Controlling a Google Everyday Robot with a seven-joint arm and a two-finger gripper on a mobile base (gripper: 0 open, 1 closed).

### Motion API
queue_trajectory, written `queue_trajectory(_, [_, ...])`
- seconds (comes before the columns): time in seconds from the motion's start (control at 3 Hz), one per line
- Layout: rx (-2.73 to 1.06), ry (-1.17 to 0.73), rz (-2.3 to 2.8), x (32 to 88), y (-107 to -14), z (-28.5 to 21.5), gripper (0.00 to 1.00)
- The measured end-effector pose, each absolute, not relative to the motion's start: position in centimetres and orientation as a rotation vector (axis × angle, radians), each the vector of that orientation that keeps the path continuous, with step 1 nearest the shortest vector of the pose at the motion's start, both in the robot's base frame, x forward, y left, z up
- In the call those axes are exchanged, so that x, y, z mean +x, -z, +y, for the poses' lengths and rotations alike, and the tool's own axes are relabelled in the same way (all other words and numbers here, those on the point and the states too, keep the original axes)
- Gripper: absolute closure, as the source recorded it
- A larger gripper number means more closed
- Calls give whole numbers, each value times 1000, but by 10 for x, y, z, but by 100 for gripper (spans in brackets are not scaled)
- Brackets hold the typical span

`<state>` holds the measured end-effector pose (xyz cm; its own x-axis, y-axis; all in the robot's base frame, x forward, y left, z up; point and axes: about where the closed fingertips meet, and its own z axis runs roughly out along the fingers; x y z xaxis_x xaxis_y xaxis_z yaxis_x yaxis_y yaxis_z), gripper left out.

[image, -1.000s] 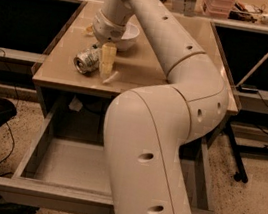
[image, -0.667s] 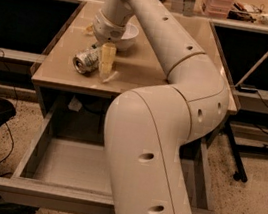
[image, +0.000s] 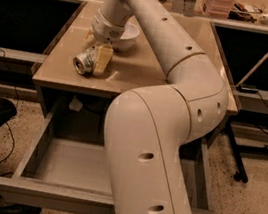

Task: Place 7up can into top drawer

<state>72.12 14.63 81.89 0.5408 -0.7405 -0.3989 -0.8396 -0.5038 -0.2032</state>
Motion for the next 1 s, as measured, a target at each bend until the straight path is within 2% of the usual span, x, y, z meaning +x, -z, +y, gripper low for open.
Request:
queue_trajectory(0.67, [-2410, -368, 1296, 721, -821, 146, 89])
queue_trajectory(1.0, [-2331, -266, 1371, 722, -847, 155, 100])
